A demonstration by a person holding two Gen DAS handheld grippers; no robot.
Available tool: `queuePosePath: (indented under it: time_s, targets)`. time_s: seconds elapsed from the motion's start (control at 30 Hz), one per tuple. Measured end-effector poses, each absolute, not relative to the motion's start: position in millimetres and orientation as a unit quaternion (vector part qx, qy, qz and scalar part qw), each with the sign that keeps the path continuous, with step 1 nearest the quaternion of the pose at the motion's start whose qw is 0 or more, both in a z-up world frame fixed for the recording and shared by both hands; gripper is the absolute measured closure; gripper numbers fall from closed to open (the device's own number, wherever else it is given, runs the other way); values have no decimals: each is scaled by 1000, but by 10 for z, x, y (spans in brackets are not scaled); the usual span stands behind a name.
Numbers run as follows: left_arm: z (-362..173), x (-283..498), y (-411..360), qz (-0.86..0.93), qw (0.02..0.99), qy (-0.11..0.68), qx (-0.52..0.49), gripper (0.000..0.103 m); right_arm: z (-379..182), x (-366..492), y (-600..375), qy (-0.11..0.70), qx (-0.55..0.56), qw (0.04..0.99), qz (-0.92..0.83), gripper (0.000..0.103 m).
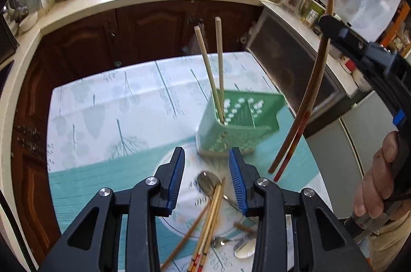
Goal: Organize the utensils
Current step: 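Lift the held chopsticks with both tools up toward the green holder, then drop chopsticks into the green holder and open both tools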
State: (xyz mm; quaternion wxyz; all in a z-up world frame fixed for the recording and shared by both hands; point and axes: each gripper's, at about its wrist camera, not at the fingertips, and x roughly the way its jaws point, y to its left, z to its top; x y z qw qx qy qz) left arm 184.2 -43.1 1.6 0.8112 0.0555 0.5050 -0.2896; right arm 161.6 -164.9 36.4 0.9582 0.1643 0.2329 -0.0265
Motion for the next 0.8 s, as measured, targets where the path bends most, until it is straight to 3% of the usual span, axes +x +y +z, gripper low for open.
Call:
queuePosePath:
  time_s: [0.17,0.37,0.6,0.8]
  targets:
    - [-9,1990,-448,-279,812,510,46,55,690,1902,-1886,181,148,970,-68,92]
    - [-384,1930,-406,-273,798,535,52,54,649,2393,-1911,159,103,978,-84,92]
    - [-748,1826,-252,-261,784,561,45,54,-10,2711,-1620,162,60,983,-68,91]
    - [-940,1836,-106,-252,776,577,33,54,-577,2712,-1348,209,9,977,-43,90]
